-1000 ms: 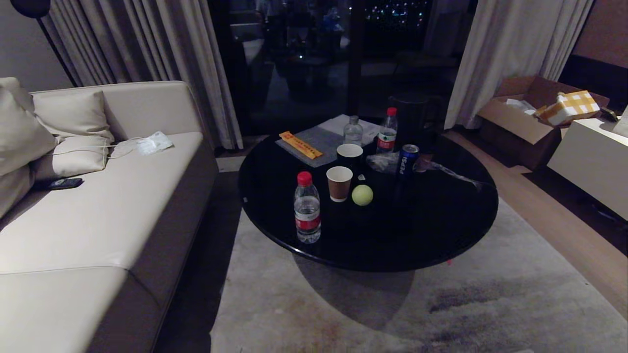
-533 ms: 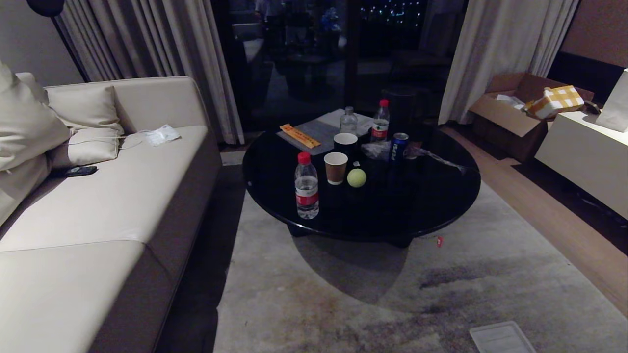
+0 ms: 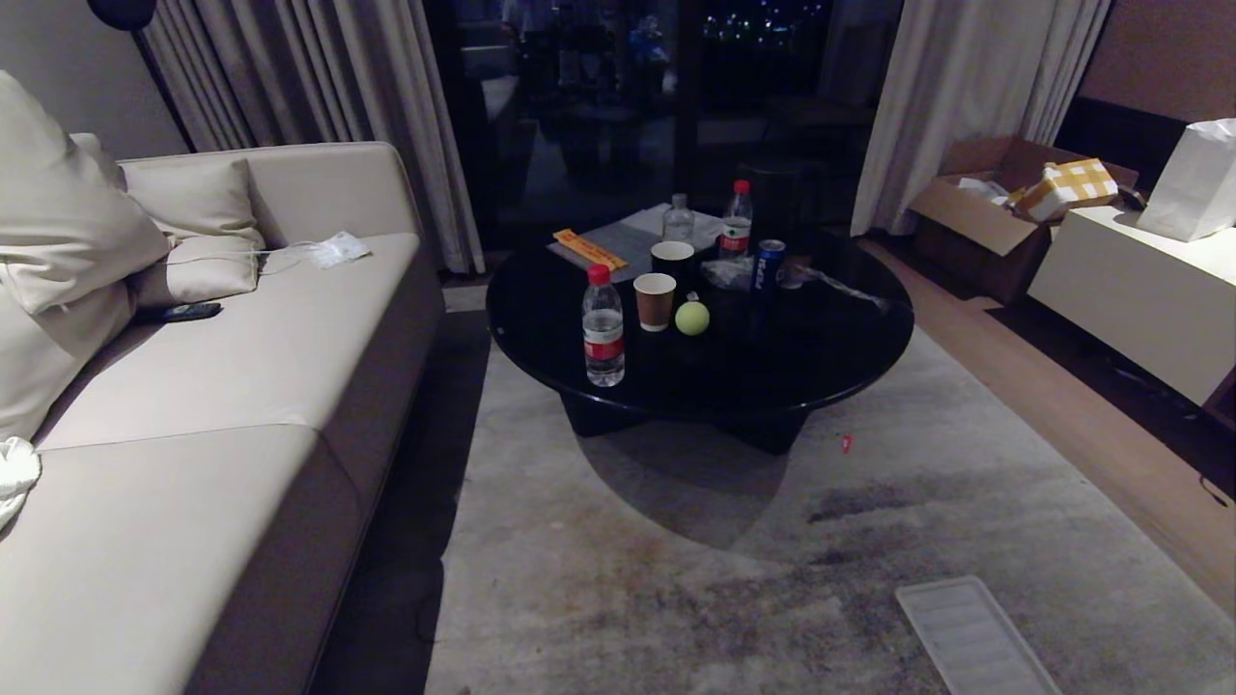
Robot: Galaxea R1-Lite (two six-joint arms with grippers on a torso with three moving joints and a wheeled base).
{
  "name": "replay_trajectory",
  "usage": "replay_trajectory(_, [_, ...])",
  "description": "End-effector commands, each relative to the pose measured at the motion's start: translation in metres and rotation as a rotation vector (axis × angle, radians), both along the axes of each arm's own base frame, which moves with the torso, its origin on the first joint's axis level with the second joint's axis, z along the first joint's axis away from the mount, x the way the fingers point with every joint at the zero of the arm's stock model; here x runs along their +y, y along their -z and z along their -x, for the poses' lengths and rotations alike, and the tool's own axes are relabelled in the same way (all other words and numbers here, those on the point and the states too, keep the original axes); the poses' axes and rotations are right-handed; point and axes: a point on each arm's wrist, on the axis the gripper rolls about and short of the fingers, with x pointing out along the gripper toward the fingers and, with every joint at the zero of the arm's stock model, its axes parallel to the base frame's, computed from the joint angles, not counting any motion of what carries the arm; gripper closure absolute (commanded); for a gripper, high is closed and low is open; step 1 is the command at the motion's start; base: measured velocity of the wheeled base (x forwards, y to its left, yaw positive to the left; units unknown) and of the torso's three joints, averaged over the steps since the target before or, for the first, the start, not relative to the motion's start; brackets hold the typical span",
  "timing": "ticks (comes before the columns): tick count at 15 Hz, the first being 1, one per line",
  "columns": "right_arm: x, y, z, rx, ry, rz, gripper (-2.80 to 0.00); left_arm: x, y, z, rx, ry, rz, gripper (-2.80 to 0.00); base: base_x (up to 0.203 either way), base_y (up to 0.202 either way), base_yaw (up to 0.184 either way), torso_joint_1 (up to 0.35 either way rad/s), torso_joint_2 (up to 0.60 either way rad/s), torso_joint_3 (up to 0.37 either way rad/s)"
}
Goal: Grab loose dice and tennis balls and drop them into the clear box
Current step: Put the ball in the box
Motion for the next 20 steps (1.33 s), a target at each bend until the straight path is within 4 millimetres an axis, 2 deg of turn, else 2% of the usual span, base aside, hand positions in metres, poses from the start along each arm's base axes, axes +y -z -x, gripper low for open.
replay_trajectory(1, [0.0000, 0.0001, -0.0001, 0.002, 0.000, 0.000, 0.00, 0.0000, 0.0004, -0.0002, 0.003, 0.000, 0.000, 0.00, -0.183, 0.000, -0.001, 0.004, 0.01, 0.002])
replay_trajectory(7, [0.0000, 0.0001, -0.0001, 0.002, 0.000, 0.000, 0.00, 0.0001, 0.0004, -0.0002, 0.003, -0.006, 0.000, 0.00, -0.160, 0.000, 0.000, 0.003, 0.00, 0.002])
replay_trajectory(12, [0.0000, 0.0001, -0.0001, 0.002, 0.000, 0.000, 0.00, 0.0001, 0.0004, -0.0002, 0.003, -0.005, -0.001, 0.00, 0.000, 0.000, 0.000, 0.000, 0.00, 0.000])
replay_trajectory(20, [0.0000, 0.0001, -0.0001, 0.002, 0.000, 0.000, 0.00, 0.0001, 0.0004, -0.0002, 0.003, -0.006, 0.002, 0.00, 0.001, 0.008, -0.149, 0.001, 0.00, 0.002])
